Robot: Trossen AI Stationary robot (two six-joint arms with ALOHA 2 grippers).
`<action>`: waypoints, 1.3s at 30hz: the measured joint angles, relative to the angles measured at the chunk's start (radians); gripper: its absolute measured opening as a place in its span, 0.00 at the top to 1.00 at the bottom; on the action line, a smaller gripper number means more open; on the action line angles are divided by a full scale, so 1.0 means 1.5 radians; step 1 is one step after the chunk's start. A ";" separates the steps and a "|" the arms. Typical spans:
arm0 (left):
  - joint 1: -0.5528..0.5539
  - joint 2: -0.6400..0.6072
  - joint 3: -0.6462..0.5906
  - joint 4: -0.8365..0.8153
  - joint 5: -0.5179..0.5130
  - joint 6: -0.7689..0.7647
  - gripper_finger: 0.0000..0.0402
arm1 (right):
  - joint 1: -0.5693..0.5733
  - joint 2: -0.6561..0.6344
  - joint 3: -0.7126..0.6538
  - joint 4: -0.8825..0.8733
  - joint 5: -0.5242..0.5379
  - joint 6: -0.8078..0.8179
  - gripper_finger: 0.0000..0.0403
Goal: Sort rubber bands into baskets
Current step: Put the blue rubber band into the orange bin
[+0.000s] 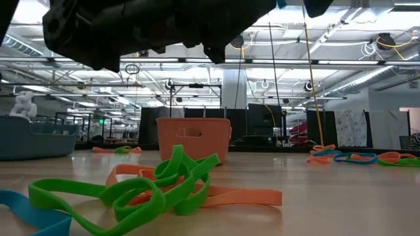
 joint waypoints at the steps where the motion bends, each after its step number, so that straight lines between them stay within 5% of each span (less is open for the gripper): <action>1: 0.000 0.000 0.001 0.000 0.000 0.000 0.62 | 0.000 0.001 0.000 0.005 0.000 -0.002 1.00; 19: 0.003 0.000 0.001 -0.002 -0.071 -0.048 0.62 | -0.018 0.002 0.000 0.006 0.003 0.001 1.00; 29: 0.002 0.000 0.001 -0.002 -0.054 -0.050 0.63 | -0.035 0.002 0.000 -0.004 0.003 -0.002 1.00; 39: 0.007 0.000 0.001 -0.008 -0.054 -0.050 0.97 | -0.035 0.002 0.000 -0.014 -0.020 -0.002 1.00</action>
